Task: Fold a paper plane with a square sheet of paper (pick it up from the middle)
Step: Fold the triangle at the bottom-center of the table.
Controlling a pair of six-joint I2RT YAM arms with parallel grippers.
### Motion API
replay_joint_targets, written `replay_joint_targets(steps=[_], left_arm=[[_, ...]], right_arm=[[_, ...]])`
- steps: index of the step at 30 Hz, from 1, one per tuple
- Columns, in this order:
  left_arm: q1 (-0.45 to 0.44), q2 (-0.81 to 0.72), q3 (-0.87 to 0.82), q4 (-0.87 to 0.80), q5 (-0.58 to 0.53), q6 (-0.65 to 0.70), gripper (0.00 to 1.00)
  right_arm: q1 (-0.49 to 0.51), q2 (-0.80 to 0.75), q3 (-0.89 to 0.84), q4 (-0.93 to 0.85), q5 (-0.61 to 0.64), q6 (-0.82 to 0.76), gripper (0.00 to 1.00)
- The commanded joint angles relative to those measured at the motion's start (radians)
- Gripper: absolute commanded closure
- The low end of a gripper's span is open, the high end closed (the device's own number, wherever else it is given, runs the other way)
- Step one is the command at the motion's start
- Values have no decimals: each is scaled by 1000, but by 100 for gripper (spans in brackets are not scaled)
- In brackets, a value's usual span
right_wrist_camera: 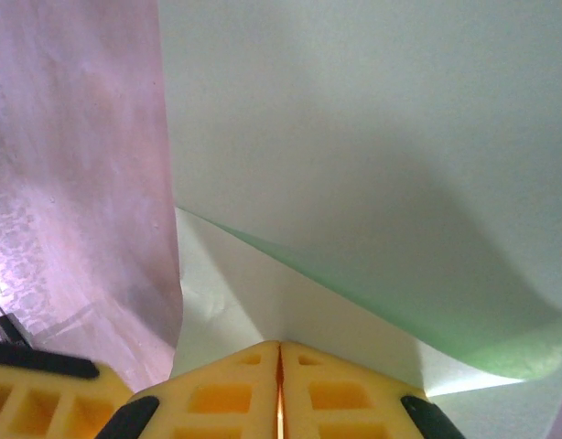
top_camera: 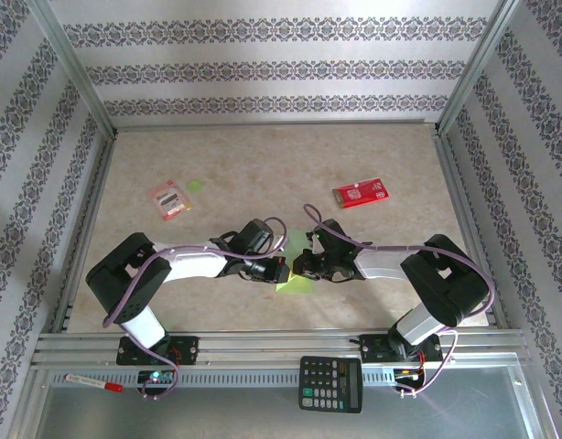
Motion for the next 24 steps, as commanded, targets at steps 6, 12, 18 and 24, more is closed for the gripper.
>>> replay_joint_targets(steps=[6, 12, 18, 24], left_arm=[[-8, 34, -5, -2, -27, 1, 100], [1, 71, -15, 0, -31, 18, 100], [18, 70, -67, 44, -24, 1, 100], [19, 80, -102, 80, -14, -19, 100]], right_arm=[[-6, 15, -21, -14, 15, -15, 91], [-8, 15, -14, -17, 12, -16, 91], [-17, -6, 20, -48, -5, -36, 90], [-14, -59, 32, -43, -38, -10, 87]])
